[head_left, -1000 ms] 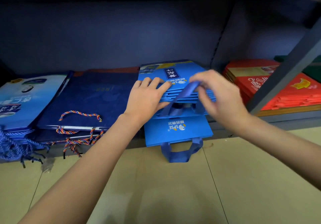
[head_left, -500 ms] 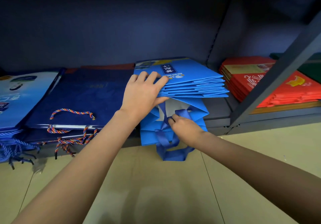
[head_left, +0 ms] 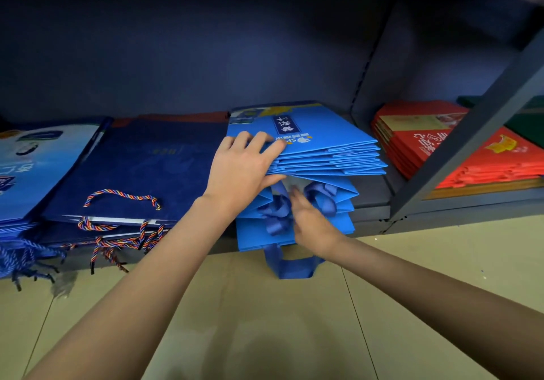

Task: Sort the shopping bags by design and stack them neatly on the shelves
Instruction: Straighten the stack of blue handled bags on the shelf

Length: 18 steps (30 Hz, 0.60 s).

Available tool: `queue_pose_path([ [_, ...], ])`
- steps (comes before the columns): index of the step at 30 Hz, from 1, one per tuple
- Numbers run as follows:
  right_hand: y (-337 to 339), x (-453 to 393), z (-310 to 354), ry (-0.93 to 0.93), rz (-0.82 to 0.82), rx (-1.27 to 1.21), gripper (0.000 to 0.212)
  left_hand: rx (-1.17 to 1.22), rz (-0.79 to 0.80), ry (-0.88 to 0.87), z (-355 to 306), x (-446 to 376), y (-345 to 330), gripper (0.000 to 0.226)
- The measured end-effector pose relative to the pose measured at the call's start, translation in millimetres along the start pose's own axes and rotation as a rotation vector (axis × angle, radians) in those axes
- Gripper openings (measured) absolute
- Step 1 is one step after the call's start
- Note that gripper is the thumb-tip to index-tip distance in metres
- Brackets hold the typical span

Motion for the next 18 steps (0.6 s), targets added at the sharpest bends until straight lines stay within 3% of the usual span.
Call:
queue_pose_path([
  [3,-6.6,-2.1,5.2,0.028,0.134,0.4,0.071,0.012,0.012,-0.007,-2.3,4.8,-2.7,0.054],
  [10,23.2,33.6,-4.1,0.165,-0.162,0.476,0.076,0.019,0.013,0.0,-1.8,4.5,-2.9,0.053],
  [15,37.0,59.0,-30.1,0.313,-0.389,0.491,0.058,0.007,0.021,0.0,-1.4,5.1,-4.3,0.054],
  [18,25.2,51.3,-33.1,0.462,-0.193,0.566,0.098,0.021,0.008,-0.012,-1.3,5.4,-4.8,0.057],
])
Point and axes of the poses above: each hand's wrist, its own x-axis away from the middle knuckle, its own y-axis out of the back of the hand, z = x × y, the point moved 1 cm from there along -x, towards the middle knuckle, and after that the axes turned 11 degrees about x, right-handed, at the moved point
